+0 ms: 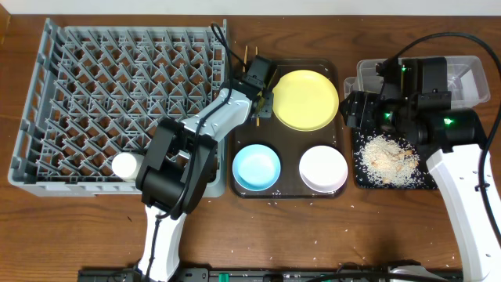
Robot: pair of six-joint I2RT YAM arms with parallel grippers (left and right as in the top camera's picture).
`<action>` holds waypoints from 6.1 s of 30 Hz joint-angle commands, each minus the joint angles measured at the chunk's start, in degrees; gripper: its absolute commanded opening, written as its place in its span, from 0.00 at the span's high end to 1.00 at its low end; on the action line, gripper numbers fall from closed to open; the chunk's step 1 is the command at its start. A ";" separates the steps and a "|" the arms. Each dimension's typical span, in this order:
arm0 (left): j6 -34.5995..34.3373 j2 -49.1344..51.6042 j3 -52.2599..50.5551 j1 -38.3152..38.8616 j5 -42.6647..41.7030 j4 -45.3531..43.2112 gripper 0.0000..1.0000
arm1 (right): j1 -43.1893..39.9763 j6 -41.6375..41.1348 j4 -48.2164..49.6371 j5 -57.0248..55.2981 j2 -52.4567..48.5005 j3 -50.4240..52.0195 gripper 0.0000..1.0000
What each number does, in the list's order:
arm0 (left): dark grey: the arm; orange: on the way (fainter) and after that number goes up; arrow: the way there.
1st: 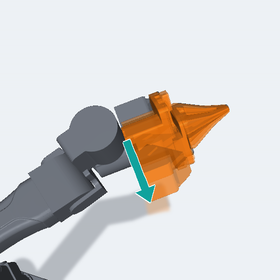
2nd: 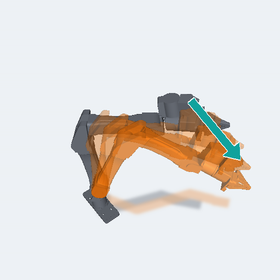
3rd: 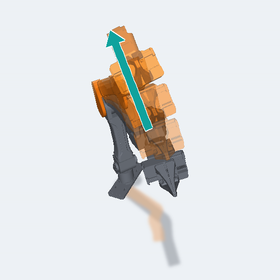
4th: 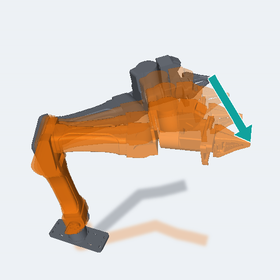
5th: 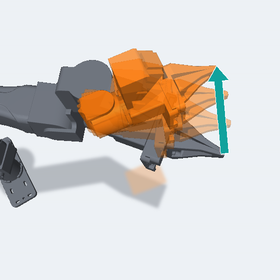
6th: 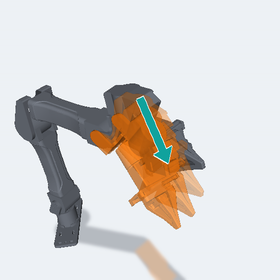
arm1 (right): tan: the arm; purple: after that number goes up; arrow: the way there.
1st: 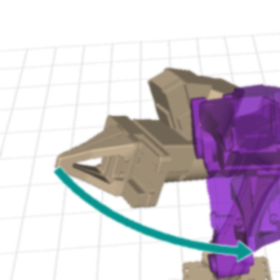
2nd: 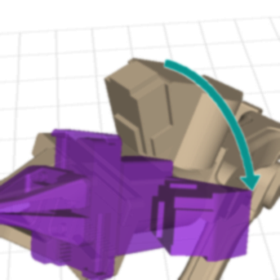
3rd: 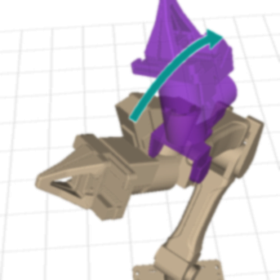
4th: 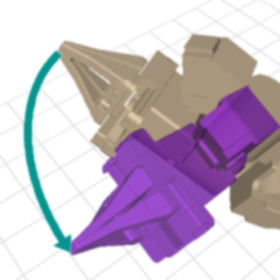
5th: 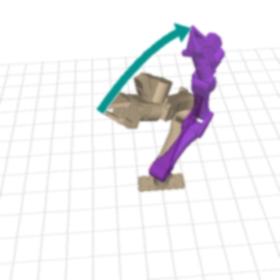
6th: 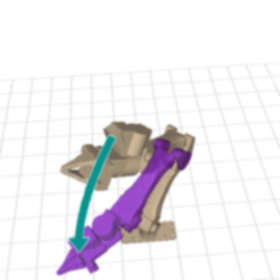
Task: Sort waste into correct bins and load items into the dishwasher
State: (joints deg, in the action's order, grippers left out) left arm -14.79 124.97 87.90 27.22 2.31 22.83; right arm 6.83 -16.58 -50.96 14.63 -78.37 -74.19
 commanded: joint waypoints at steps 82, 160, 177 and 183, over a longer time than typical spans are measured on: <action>2.45 2.99 0.39 1.46 -2.29 -1.40 0.79 | 0.00 -0.57 -2.21 0.66 -0.02 -0.26 0.31; 5.57 -2.80 -3.37 18.49 -22.62 11.50 0.64 | -21.44 -5.49 -11.65 1.92 0.26 -0.26 0.01; 4.37 -13.51 -0.52 18.34 -3.74 17.59 0.43 | -21.44 -5.49 -11.65 1.90 0.26 -0.26 0.01; 5.29 -6.64 -1.42 18.34 -3.78 16.57 0.47 | -21.44 -5.49 -11.63 1.90 0.26 -0.26 0.01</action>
State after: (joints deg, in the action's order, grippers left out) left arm -10.39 113.97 87.59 45.80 -3.38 39.27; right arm -14.46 -22.28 -62.52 16.10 -78.37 -74.19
